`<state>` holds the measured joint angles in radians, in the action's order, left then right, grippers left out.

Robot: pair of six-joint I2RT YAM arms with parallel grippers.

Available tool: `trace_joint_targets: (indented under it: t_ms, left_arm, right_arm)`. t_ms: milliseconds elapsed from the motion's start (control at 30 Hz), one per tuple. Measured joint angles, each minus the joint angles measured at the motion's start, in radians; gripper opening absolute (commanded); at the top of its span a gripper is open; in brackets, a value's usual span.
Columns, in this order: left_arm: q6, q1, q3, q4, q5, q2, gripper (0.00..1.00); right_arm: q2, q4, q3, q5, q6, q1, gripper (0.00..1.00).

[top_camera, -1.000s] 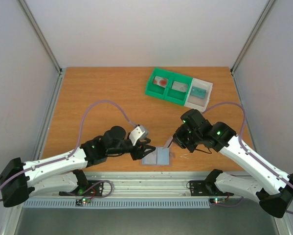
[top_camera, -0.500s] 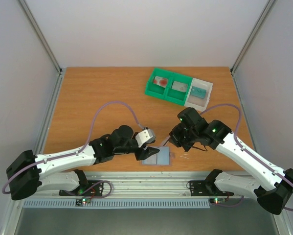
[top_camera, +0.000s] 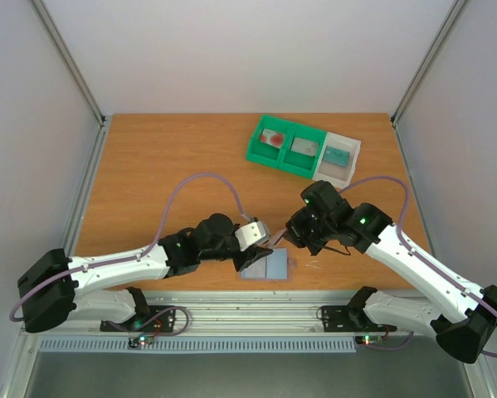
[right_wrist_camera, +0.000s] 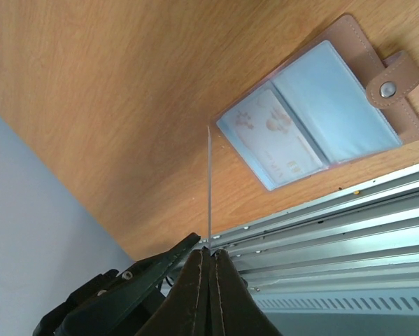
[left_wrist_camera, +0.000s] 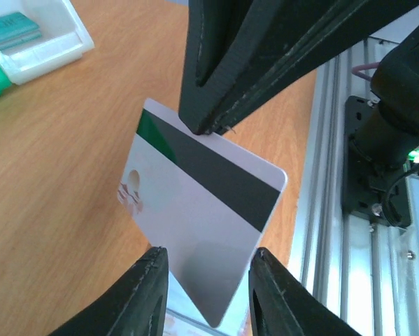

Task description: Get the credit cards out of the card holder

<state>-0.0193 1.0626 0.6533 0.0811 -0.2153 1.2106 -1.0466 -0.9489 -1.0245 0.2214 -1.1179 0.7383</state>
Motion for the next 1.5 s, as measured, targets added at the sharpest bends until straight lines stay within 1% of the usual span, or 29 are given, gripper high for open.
trace_joint_targets:
  t_ms: [100,133,267,367,400,467,500,533,600,667,767,867,900,1033,1100,1300,1500]
  left_arm:
    - [-0.018,0.002,0.001,0.008,0.024,-0.002,0.04]
    - [-0.019,0.003,0.001,0.009,0.031,-0.004,0.01]
    - [-0.027,0.006,0.0,0.008,0.045,-0.016,0.0]
    - [-0.028,0.005,-0.002,0.007,0.048,-0.026,0.0]
    - [-0.026,0.005,-0.002,0.007,0.048,-0.031,0.0]
    - [-0.017,0.005,-0.002,0.006,0.048,-0.038,0.0]
    - [-0.009,0.005,-0.002,0.003,0.047,-0.04,0.0]
    - [0.002,0.005,0.0,-0.004,0.045,-0.04,0.0]
    - [0.035,-0.002,0.005,-0.027,0.038,-0.04,0.0]
    - [0.069,-0.016,0.013,-0.052,0.018,-0.037,0.0]
    - [0.151,-0.077,0.045,-0.095,-0.053,-0.022,0.0]
    - [0.235,-0.142,0.054,-0.099,-0.125,-0.018,0.0]
    - [0.263,-0.165,0.054,-0.099,-0.154,-0.018,0.0]
    - [0.369,-0.217,0.054,-0.085,-0.257,-0.018,0.0]
    - [0.435,-0.24,0.054,-0.062,-0.306,-0.018,0.0]
    - [0.703,-0.33,0.049,0.101,-0.459,0.013,0.01]
    - [0.936,-0.343,0.01,0.294,-0.543,0.026,0.0]
  right_arm:
    - [0.0,0.003,0.0,0.003,0.0,0.0,0.01]
    - [0.0,0.008,0.002,0.003,0.001,0.0,0.01]
    - [0.018,0.053,0.024,0.003,0.016,-0.004,0.01]
    - [0.057,0.088,0.053,-0.005,0.059,-0.004,0.02]
    - [0.073,0.092,0.059,-0.011,0.079,-0.003,0.05]
    - [0.11,0.096,0.067,-0.036,0.123,-0.003,0.14]
    - [0.131,0.096,0.07,-0.054,0.15,-0.003,0.22]
    - [0.154,0.098,0.074,-0.071,0.18,-0.004,0.28]
    - [0.207,0.1,0.084,-0.103,0.251,-0.004,0.37]
    - [0.259,0.113,0.098,-0.123,0.322,-0.004,0.44]
    - [0.337,0.144,0.134,-0.125,0.416,-0.004,0.49]
    - [0.446,0.177,0.207,-0.121,0.5,-0.004,0.51]
    - [0.446,0.177,0.207,-0.121,0.5,-0.004,0.51]
    - [0.532,0.207,0.261,-0.116,0.549,-0.004,0.51]
    - [0.543,0.23,0.285,-0.108,0.562,-0.004,0.5]
    - [0.544,0.293,0.329,-0.073,0.586,-0.004,0.49]
    - [0.6,0.407,0.393,-0.03,0.571,-0.004,0.49]
